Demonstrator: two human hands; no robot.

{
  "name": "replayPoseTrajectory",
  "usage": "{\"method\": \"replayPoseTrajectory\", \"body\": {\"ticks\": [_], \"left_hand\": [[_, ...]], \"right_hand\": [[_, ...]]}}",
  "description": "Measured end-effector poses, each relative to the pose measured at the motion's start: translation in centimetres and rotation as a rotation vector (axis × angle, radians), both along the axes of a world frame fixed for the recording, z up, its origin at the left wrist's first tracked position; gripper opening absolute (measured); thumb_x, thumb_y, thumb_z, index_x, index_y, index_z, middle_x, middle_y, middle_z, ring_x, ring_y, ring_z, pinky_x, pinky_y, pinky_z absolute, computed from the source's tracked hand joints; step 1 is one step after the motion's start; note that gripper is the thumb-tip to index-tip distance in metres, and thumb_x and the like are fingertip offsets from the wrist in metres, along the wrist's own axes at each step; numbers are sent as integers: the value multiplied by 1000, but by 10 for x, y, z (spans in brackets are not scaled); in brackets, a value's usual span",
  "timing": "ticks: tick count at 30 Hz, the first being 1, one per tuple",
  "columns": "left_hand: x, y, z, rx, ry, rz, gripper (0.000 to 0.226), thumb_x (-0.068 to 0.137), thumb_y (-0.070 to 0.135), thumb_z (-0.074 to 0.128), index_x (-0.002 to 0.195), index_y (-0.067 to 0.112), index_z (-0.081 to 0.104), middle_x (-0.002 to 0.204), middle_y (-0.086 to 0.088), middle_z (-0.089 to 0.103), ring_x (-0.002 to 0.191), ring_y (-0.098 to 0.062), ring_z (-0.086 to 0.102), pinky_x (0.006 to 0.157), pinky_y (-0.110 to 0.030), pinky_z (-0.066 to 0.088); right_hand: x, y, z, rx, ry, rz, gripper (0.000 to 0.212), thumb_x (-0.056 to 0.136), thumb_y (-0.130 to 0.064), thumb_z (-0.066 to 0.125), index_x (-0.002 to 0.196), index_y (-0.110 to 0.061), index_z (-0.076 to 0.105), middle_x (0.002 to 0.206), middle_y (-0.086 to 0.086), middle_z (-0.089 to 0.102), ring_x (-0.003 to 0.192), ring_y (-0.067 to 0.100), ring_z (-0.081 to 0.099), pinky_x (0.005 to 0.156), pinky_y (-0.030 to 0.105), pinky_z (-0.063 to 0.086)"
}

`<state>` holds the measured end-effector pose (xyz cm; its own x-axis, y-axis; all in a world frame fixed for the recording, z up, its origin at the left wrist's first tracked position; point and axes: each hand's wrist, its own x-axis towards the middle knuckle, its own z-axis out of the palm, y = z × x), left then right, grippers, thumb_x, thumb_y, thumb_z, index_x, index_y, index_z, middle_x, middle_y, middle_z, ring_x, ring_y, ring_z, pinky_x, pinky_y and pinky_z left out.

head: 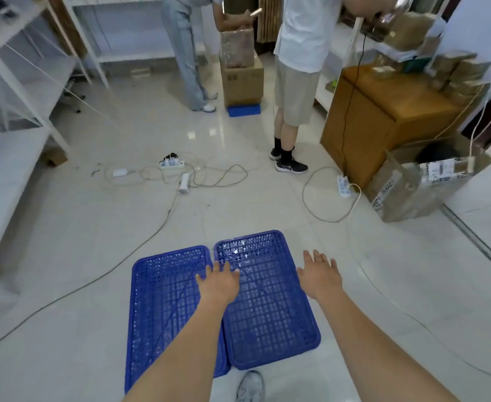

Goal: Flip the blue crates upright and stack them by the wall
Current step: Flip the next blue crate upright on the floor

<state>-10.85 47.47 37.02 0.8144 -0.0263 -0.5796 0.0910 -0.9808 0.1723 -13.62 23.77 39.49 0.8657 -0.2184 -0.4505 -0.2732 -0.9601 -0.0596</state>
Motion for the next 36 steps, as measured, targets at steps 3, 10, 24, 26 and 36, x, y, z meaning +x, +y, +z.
{"method": "replayPoseTrajectory", "body": {"ticks": [3,10,24,26,36], "left_hand": [[30,-7,-20,9,15,5,62,102,48,18,157,19,14,165,-9,9,151,-34,7,118,-60,10],[64,-13,-71,17,101,115,63,103,50,15,158,20,14,166,-8,7,152,-33,5,119,-59,9],[103,-55,-274,81,267,312,62,103,49,18,157,19,16,165,-9,10,151,-34,7,119,-58,12],[108,-52,-318,89,272,313,61,102,47,20,157,20,15,165,-9,10,151,-33,8,119,-58,12],[104,-11,-528,92,247,429,70,100,47,30,157,12,10,162,-19,17,151,-36,2,120,-53,15]], "right_hand": [[31,-11,-14,-17,2,16,61,102,-41,23,156,-17,9,163,9,9,150,26,11,122,44,7],[87,-36,-69,-5,92,98,61,103,-42,22,156,-17,8,163,9,9,150,25,10,122,44,8],[144,-103,-298,-10,272,253,61,103,-42,21,156,-16,7,163,10,10,150,26,13,122,43,10],[148,-105,-343,-8,277,234,61,103,-42,23,156,-15,7,162,11,10,149,27,14,121,43,12],[161,-98,-538,250,327,-277,76,100,-42,38,154,-11,-6,162,13,2,147,31,18,118,49,22]]}}
